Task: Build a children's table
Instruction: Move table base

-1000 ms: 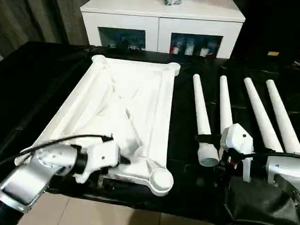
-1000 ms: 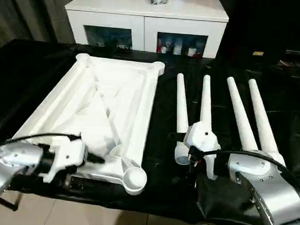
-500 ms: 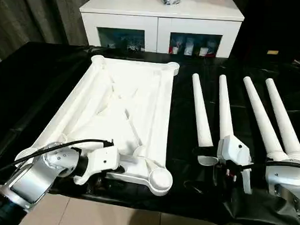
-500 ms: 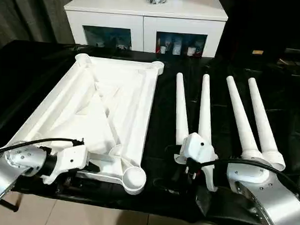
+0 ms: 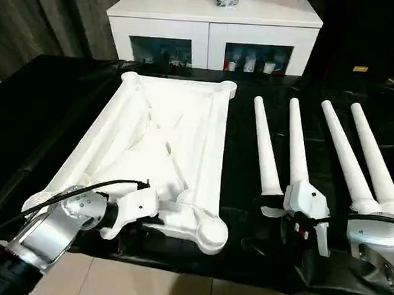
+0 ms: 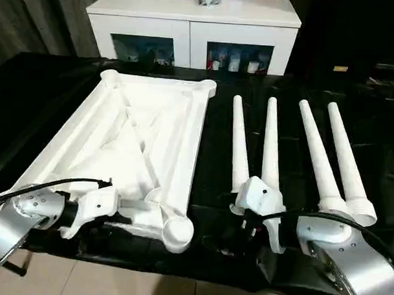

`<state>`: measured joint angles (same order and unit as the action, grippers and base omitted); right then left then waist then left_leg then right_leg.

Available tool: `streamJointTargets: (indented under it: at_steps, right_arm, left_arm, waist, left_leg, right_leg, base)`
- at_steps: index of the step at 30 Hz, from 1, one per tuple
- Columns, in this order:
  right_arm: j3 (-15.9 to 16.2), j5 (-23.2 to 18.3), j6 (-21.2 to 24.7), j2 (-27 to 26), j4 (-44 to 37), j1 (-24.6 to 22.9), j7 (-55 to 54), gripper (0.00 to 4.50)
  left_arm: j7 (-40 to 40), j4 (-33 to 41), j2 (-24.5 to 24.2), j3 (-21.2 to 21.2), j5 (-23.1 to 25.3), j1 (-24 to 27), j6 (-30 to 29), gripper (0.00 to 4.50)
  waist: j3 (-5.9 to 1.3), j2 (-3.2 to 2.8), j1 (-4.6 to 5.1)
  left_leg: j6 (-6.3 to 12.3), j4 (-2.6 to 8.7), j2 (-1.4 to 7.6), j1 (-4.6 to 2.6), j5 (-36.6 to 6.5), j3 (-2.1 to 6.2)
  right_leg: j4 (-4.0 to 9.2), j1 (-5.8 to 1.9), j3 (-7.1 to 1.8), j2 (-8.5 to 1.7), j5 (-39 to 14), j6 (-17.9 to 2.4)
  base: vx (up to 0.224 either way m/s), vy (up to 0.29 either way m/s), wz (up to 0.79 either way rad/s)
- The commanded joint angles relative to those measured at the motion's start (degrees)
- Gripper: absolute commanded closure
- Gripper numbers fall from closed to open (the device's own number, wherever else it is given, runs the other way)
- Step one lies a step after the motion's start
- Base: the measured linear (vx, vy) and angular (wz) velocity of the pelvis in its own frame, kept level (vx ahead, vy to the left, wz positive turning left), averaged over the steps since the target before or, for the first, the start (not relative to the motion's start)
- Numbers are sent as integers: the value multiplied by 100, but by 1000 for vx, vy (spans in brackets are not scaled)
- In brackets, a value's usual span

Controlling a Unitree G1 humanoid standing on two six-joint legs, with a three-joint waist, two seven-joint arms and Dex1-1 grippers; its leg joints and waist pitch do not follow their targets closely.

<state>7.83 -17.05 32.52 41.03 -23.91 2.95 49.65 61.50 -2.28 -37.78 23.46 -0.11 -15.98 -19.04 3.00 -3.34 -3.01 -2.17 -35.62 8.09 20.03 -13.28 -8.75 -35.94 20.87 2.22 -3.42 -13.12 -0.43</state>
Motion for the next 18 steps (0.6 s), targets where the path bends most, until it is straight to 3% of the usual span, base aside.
streamJointTargets:
  at_steps: [1,5,8,13,18]
  right_arm:
    - [-112,192,-119,-64,159,147,-330,0]
    - [-298,324,-180,-299,372,323,-804,0]
    - [-368,353,-129,-392,431,387,-973,0]
    - [-442,472,260,-621,576,534,-1424,0]
    - [-487,674,821,-771,749,734,-1969,0]
  left_arm:
    - [-703,-405,117,-145,265,-99,-208,385]
    - [-1216,-600,469,-228,357,-246,-347,407]
    - [-1534,-671,765,-322,356,-371,-431,417]
    - [-1663,-639,1186,-273,374,-554,-703,444]
    - [-1619,-549,1394,-78,334,-556,-330,449]
  waist:
    - [-195,52,23]
    - [-195,58,76]
    - [-239,60,142]
    - [-324,47,130]
    - [-365,45,60]
  left_leg:
    - [43,555,470,-46,-1509,190]
    - [59,572,459,45,-1366,216]
    - [150,543,437,92,-1050,232]
    - [492,458,438,62,-165,189]
    - [691,415,443,70,137,171]
  right_leg:
    - [537,-135,-335,-552,-1513,-1403]
    - [552,-184,-318,-558,-1802,-1159]
    - [535,-216,-303,-545,-1451,-1126]
    - [418,-221,-285,-514,26,-1532]
    - [360,-231,-281,-520,560,-1616]
  base:
    - [0,0,0]
    - [0,0,0]
    - [0,0,0]
    - [0,0,0]
    - [0,0,0]
